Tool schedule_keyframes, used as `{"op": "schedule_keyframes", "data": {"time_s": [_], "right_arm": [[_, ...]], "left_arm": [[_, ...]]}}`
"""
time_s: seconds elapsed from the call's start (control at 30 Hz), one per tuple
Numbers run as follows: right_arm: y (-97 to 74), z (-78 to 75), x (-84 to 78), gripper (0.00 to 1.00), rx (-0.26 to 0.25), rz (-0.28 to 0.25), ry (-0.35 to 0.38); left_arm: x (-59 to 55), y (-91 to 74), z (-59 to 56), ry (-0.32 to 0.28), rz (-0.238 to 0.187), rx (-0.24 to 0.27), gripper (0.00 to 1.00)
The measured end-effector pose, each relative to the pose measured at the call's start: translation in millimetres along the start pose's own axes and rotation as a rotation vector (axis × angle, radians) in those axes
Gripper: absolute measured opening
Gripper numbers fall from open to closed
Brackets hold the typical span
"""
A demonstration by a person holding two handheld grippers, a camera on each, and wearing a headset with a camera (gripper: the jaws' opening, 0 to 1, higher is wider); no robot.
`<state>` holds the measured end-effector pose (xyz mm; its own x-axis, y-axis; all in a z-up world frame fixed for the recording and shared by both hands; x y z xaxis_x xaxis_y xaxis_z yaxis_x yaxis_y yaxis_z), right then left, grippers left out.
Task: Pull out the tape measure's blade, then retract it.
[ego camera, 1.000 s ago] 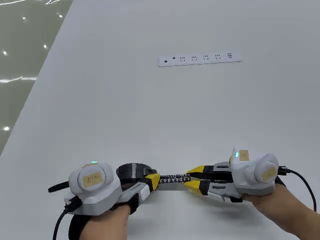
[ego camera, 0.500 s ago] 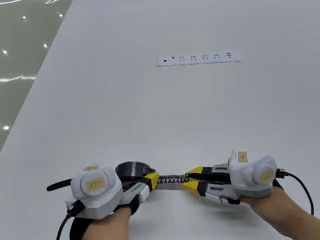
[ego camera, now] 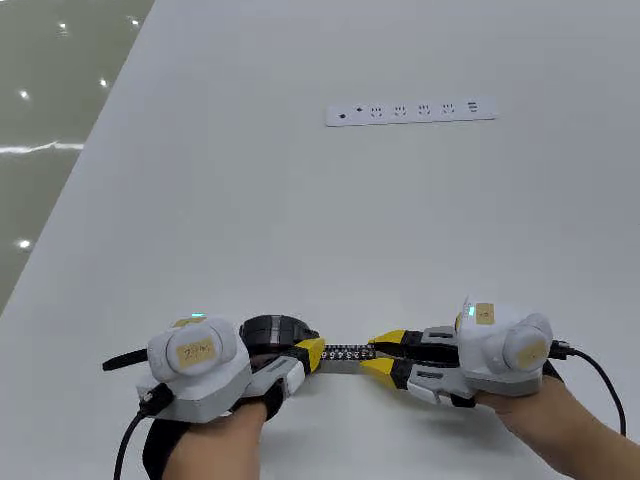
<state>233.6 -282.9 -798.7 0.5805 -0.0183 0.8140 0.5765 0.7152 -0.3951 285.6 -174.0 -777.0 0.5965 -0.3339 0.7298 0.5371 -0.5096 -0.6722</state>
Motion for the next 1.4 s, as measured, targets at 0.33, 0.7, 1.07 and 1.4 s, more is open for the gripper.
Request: {"op": "schedule_keyframes", "data": {"time_s": [0.33,0.7,1.07,1.4], "right_arm": [[4.3,1.5,-2.2,0.11,0.021,0.005,0.007],[7.6,2.6,-2.5,0.1,0.022,0.0,0.007],[12.8,5.5,-1.2,0.1,0.026,0.008,0.0],[22.0,9.6,-0.1,0.1,0.039,0.015,-0.008]], "left_arm": [[-1.2,-0.1,-1.0,0.003,0.007,-0.01,0.58],[-2.5,-0.3,-2.1,0.006,0.005,-0.017,0.58],[-2.6,-0.3,-2.0,0.02,0.007,-0.022,0.59],[-2.9,-0.1,-1.5,0.019,0.006,-0.024,0.59]]}}
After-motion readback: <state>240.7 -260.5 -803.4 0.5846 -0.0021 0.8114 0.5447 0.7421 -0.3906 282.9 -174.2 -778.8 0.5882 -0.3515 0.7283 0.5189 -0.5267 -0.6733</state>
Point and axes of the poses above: the centre of the closed fingertips' face, and the gripper's own axes: y roughly forward along the fingers, z roughly to its left, x roughly out of its top, the point moved 2 cm from there along -y, roughly backward along the fingers, and after that the axes turned 12 degrees about y, right-handed, at the moved point
